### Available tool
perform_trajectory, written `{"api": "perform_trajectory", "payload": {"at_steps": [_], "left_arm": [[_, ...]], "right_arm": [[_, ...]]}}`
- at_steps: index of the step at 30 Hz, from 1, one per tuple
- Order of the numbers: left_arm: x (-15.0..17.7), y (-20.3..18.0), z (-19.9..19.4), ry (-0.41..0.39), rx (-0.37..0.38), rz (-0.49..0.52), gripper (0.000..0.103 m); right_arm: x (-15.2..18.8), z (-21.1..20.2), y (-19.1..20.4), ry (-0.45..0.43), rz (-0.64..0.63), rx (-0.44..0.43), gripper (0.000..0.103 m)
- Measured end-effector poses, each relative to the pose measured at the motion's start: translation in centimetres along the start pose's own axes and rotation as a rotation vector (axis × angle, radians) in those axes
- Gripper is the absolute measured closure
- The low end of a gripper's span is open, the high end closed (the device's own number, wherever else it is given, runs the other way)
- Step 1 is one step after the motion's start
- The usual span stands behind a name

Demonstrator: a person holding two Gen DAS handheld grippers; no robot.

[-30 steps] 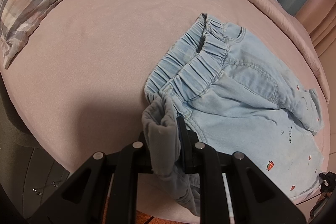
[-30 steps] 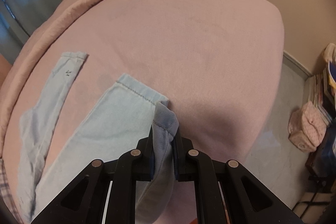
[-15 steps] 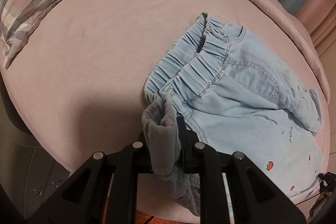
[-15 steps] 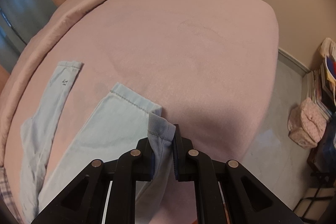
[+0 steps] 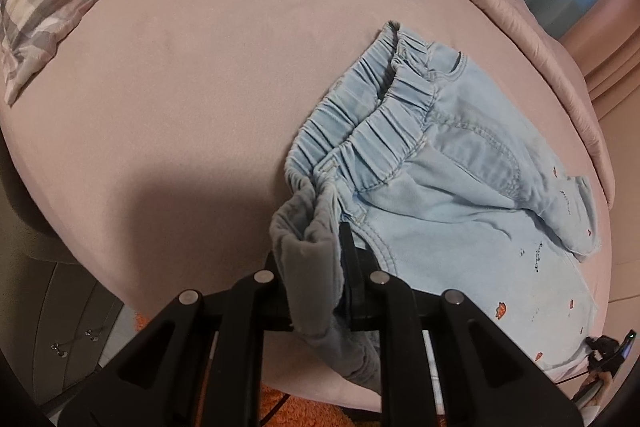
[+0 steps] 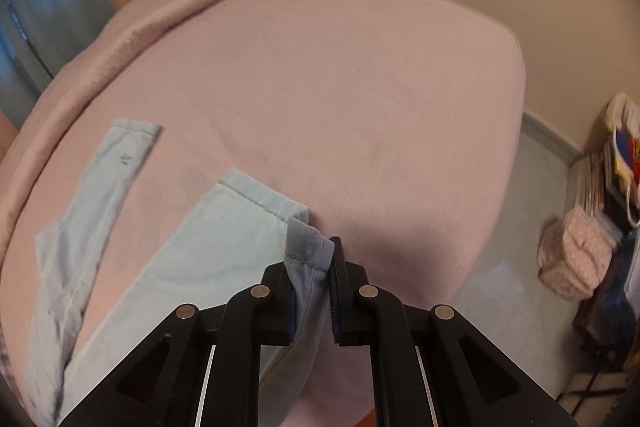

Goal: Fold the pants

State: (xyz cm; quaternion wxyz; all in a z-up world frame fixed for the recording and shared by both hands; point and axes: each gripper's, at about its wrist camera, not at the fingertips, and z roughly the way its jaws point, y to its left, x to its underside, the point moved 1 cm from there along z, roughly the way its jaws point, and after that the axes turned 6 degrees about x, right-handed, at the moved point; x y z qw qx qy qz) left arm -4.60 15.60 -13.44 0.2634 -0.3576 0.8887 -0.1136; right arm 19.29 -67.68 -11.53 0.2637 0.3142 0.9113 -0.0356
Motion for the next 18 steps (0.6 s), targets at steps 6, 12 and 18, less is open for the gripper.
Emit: {"api": "perform_trajectory", "payload": {"at_steps": [6, 12, 18], "left_arm": [[0.1, -0.1, -0.2, 0.012, 0.0, 0.005, 0.085], [-0.5, -0.7, 0.2, 0.009, -0.02, 0.018, 0.085], [-0.5, -1.2, 0.3, 0.008, -0.021, 0.013, 0.085]], "right_arm": [[0.6, 1.4, 0.0, 0.012, -0.01, 0.019, 0.095], [0.4, 0.3, -0.4, -0.042, -0.028, 0.041, 0.095], [0.8, 1.0, 0.1, -0.037, -0.035, 0.064, 0.095]]}}
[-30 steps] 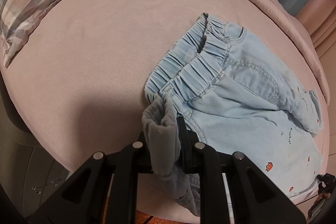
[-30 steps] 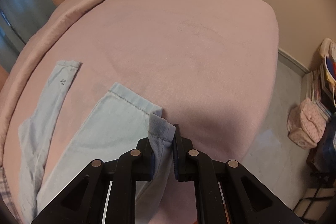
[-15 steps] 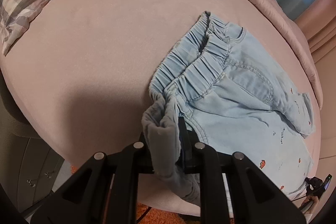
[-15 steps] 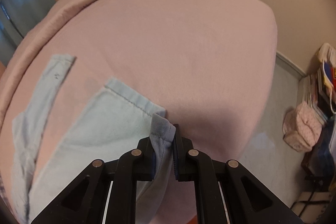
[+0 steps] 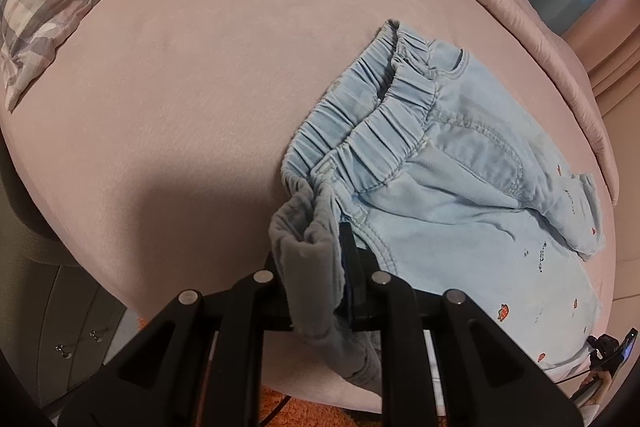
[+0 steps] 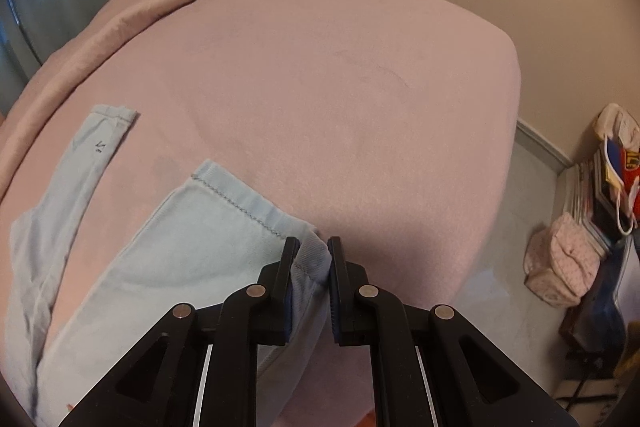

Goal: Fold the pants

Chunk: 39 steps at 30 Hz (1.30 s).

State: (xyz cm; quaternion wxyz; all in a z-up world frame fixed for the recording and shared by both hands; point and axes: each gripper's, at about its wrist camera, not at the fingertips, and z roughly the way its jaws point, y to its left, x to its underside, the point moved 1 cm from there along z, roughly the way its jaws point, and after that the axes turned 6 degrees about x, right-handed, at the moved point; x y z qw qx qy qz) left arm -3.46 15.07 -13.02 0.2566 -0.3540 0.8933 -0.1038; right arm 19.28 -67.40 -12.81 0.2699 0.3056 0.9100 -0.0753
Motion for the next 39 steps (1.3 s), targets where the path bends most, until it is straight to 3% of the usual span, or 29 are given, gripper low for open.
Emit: {"api": "perform_trajectory", "payload": {"at_steps": [3, 5, 6, 7, 8, 11, 13, 16, 18, 22, 27, 31, 33, 39], "left_arm": [[0.0, -0.5, -0.6, 0.001, -0.022, 0.005, 0.081], [0.0, -1.1, -1.3, 0.005, -0.062, 0.019, 0.072], [0.0, -1.5, -2.1, -0.002, -0.08, 0.03, 0.069], [-0.1, -1.6, -2.6, -0.012, -0.083, 0.035, 0.061], [-0.1, -2.0, -3.3, -0.027, -0.085, 0.044, 0.053], [-0.4, -3.2, -5.6, -0.091, -0.09, 0.088, 0.039], [-0.5, -3.9, -6.8, -0.123, -0.076, 0.103, 0.034], [-0.9, -5.1, -8.0, -0.156, -0.027, 0.11, 0.029], [-0.9, -6.0, -8.1, -0.156, 0.006, 0.122, 0.029], [-0.5, -8.1, -7.5, -0.138, 0.07, 0.148, 0.029], [0.1, -10.1, -5.8, -0.087, 0.163, 0.172, 0.031], [0.5, -11.3, -3.0, -0.001, 0.201, 0.173, 0.042], [0.7, -11.7, -1.6, 0.05, 0.214, 0.155, 0.044], [1.6, -12.1, 0.3, 0.1, 0.205, 0.143, 0.046]], "right_arm": [[0.0, 0.4, -0.1, 0.017, 0.004, 0.001, 0.092], [-0.2, -0.4, -0.1, 0.007, -0.028, 0.037, 0.084], [-0.3, -0.8, -0.1, -0.001, -0.045, 0.071, 0.073], [-0.4, -1.3, -0.2, -0.013, -0.05, 0.092, 0.064], [-0.6, -2.2, -0.5, -0.038, -0.05, 0.106, 0.063], [-1.1, -4.4, -1.4, -0.072, -0.039, 0.078, 0.059], [-1.3, -5.7, -1.5, -0.086, -0.038, 0.044, 0.05], [-1.4, -7.6, -0.6, -0.124, -0.061, 0.021, 0.047], [-1.1, -8.7, 0.6, -0.138, -0.087, -0.008, 0.047], [-0.3, -10.6, 5.1, -0.148, -0.177, -0.143, 0.039], [0.8, -12.2, 11.8, -0.127, -0.31, -0.308, 0.039], [1.7, -12.9, 17.0, -0.103, -0.41, -0.401, 0.039], [2.0, -12.7, 19.6, -0.07, -0.444, -0.451, 0.039], [2.6, -9.9, 28.2, 0.093, -0.474, -0.544, 0.039]]}}
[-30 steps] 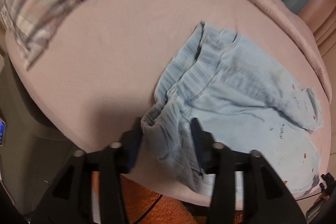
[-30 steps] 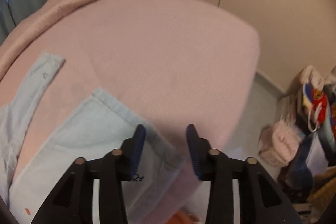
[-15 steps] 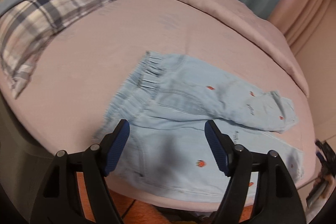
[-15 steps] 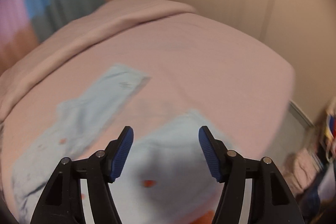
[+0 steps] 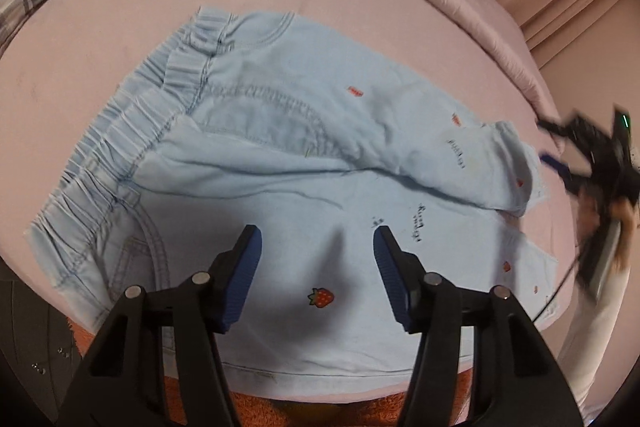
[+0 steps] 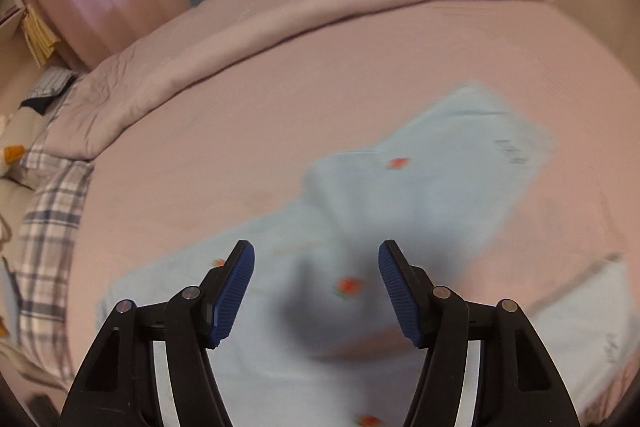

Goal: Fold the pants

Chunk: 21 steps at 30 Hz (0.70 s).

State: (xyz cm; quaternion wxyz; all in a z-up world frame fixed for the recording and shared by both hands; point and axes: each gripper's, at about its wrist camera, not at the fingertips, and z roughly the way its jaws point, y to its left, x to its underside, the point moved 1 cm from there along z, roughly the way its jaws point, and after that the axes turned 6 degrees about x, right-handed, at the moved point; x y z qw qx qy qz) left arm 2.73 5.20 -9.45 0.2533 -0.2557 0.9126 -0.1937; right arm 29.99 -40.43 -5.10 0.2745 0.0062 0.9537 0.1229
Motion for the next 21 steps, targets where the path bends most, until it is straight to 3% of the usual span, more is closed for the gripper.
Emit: {"api": "perform_trajectory", "payload": {"at_steps": [2, 3, 6, 7, 12, 13, 15, 16, 21], "left_arm": [[0.2, 0.1, 0.3, 0.016, -0.004, -0.011, 0.046], [0.3, 0.2, 0.3, 0.019, -0.003, -0.014, 0.046], [0.5, 0.2, 0.0, 0.015, -0.005, -0.024, 0.046], [0.7, 0.3, -0.1, 0.015, -0.006, -0.026, 0.046], [0.7, -0.1, -0.2, 0.017, -0.013, -0.021, 0.046], [0.7, -0.3, -0.1, 0.017, -0.009, -0.022, 0.046], [0.5, -0.3, -0.1, 0.016, 0.004, -0.026, 0.046], [0.3, -0.7, 0.0, 0.013, 0.012, -0.027, 0.046], [-1.1, -2.1, -0.8, -0.05, 0.044, -0.059, 0.038]], "right_arm": [[-0.5, 2.3, 2.4, 0.04, -0.015, -0.02, 0.039], [-0.9, 3.0, 3.2, 0.047, -0.019, 0.016, 0.039], [-2.2, 5.7, 3.8, 0.059, 0.017, 0.23, 0.039], [-2.6, 6.5, 3.4, 0.068, 0.04, 0.265, 0.039], [-3.7, 9.6, 0.9, 0.131, 0.145, 0.294, 0.04], [-3.6, 10.4, 0.5, 0.158, 0.148, 0.3, 0.059], [-3.1, 10.8, -0.5, 0.173, 0.151, 0.35, 0.082], [-2.9, 10.2, -0.9, 0.151, 0.148, 0.324, 0.093], [-0.9, 4.6, -2.8, 0.063, 0.163, 0.154, 0.095]]}}
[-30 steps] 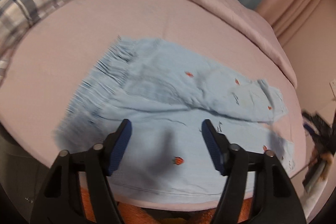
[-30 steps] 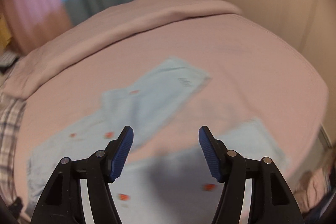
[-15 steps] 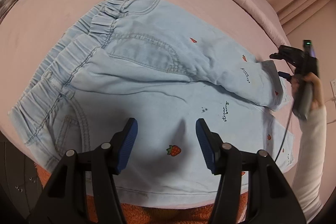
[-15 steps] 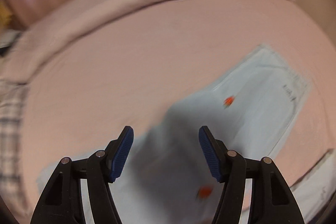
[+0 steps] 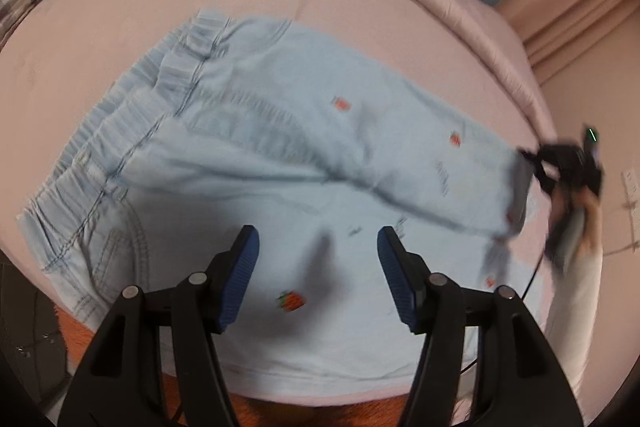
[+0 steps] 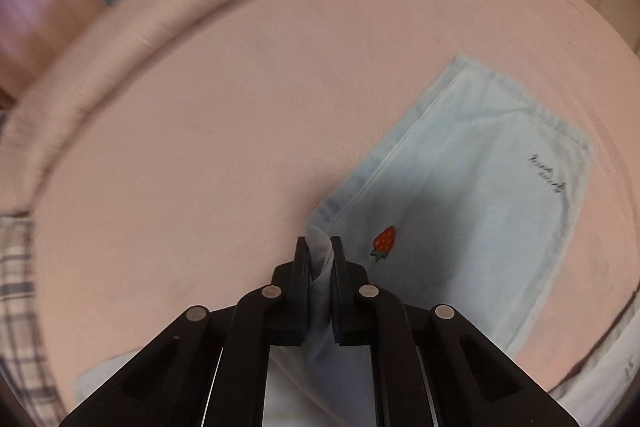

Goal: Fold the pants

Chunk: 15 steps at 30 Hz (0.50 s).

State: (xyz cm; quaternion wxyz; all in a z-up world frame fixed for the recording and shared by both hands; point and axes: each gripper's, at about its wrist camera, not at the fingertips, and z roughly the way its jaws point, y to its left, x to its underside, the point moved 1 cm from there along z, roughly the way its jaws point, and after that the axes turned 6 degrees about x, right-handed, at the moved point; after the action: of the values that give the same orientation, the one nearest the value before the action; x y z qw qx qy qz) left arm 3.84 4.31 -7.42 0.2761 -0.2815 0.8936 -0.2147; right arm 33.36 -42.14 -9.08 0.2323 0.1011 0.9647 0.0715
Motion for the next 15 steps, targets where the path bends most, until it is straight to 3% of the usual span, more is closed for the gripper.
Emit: {"api": "perform_trajectory", "payload": {"at_steps": [2, 7, 12, 15], "left_arm": [[-0.8, -0.8, -0.2, -0.016, 0.039, -0.006, 0.029], [-2.7, -3.1, 1.0, -0.03, 0.072, 0.002, 0.027], [-5.7, -5.2, 4.8, 0.032, 0.123, -0.023, 0.027], [-7.2, -6.4, 7.6, 0.072, 0.096, -0.021, 0.028]], "right_arm": [[2.0, -3.9, -1.3, -0.075, -0.014, -0.073, 0.095], [10.1, -13.0, -5.4, -0.232, -0.019, -0.235, 0.095], [16.9, -13.6, -6.1, -0.222, -0.037, -0.238, 0.095], [16.4, -11.5, -5.3, -0.196, -0.087, -0.184, 0.095]]}}
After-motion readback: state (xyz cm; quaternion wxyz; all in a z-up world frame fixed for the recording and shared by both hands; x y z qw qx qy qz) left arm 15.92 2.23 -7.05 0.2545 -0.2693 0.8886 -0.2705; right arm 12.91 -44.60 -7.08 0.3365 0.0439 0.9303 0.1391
